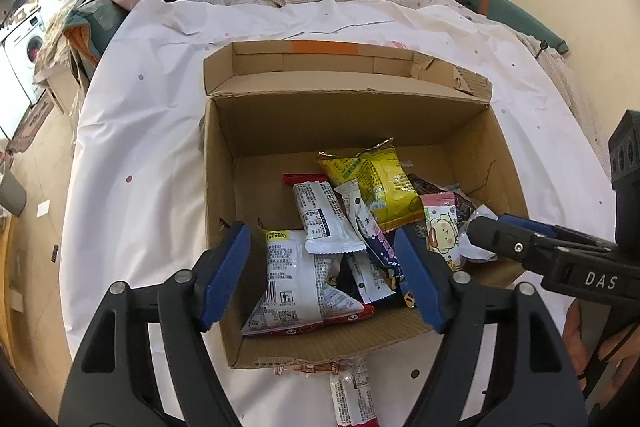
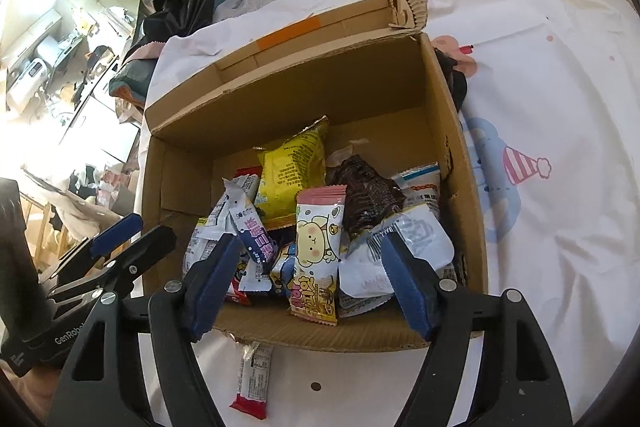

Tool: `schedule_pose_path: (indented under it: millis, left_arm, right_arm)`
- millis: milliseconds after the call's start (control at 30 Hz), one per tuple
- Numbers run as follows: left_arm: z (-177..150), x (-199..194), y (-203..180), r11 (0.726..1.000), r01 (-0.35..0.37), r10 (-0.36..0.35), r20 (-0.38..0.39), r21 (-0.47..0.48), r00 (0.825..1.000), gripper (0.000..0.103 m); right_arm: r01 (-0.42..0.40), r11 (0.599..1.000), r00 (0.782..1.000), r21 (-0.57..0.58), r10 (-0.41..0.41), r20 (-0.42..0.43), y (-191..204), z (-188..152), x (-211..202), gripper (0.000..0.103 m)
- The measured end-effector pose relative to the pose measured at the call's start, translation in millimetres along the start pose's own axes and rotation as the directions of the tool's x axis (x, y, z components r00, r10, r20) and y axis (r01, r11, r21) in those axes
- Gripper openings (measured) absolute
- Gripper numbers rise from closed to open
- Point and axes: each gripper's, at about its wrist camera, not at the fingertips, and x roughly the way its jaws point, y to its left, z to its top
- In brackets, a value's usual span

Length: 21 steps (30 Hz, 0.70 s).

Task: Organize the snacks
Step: 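Withdraw both tools from the box toward the remaining snacks on the sheet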

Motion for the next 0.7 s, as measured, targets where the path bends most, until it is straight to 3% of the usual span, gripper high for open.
schedule_pose_path:
  millis: [400,700]
  left_arm:
    - [-10,-20,9,1.000,-0.013,0.013,0.021,-0.013,1.000,0.072]
    - [-38,-31,13,1.000,-0.024,0.024,-0.021,-0.015,0.999,0.072]
  right_arm:
    - [0.017,1.000,1.000,-0.006,-0.017,0.014,6,-16,-16,0.076]
    - [0.005,1.000,1.000,-0.031,-0.005,0.018,17,-43,-34,0.076]
